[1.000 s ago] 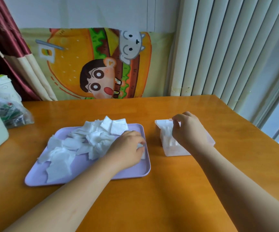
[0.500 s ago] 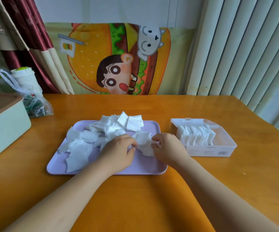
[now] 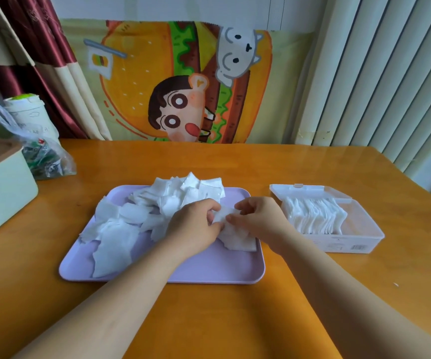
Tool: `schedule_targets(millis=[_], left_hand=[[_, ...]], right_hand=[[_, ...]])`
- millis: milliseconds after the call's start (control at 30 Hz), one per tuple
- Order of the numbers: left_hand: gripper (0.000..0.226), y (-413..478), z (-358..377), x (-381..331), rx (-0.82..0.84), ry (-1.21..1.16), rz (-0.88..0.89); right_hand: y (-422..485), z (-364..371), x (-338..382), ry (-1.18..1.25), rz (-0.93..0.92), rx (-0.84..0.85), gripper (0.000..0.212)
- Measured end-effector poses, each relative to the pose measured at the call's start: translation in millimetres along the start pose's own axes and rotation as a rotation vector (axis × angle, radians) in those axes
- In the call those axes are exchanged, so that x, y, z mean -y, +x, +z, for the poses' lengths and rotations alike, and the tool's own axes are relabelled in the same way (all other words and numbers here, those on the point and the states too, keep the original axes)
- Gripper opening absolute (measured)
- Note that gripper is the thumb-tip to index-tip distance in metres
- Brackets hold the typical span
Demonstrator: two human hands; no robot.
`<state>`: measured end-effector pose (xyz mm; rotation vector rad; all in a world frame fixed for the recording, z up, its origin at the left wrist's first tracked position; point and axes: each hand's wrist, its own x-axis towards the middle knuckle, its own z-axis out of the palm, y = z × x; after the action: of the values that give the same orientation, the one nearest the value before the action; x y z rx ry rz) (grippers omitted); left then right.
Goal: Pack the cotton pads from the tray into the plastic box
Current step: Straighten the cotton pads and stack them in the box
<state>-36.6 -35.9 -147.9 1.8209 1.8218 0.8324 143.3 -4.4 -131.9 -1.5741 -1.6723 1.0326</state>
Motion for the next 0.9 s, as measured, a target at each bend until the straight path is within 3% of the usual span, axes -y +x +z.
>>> schedule_targets(millis=[100,267,333,433,567,733,900], left_hand=[[0.038,4,-1,2,-0.003,-0.148,0.056],[0.048,4,-14,-5,0.085,-0.257,0.203],[0.048,6,-17,-9,0.109,-0.298,0.221],[0.048,14,-20,-9,0.035,-0.267,0.171],[0.036,26,-16,-2,0.053,0.044,0.046],[0.041,36,-4,-5,0.106,0.211,-0.052],[0.038,41,-1,-7,0.23,0.058,-0.14]], right_hand=[[-4,-1,-3,0.038,-0.044,-0.014,0.038],[-14,-10,-8,0.118,-0.176,0.037,0.056],[-14,-13,-8,0.174,-0.183,0.046,0.042],[-12,-11,-7,0.279,-0.152,-0.045,0.013],[-9,3,-15,0.309,-0.147,-0.304,0.007],[-10,15,-27,0.352,-0.12,-0.346,0.026],[-7,12,-27,0.306,-0.084,-0.212,0.035]])
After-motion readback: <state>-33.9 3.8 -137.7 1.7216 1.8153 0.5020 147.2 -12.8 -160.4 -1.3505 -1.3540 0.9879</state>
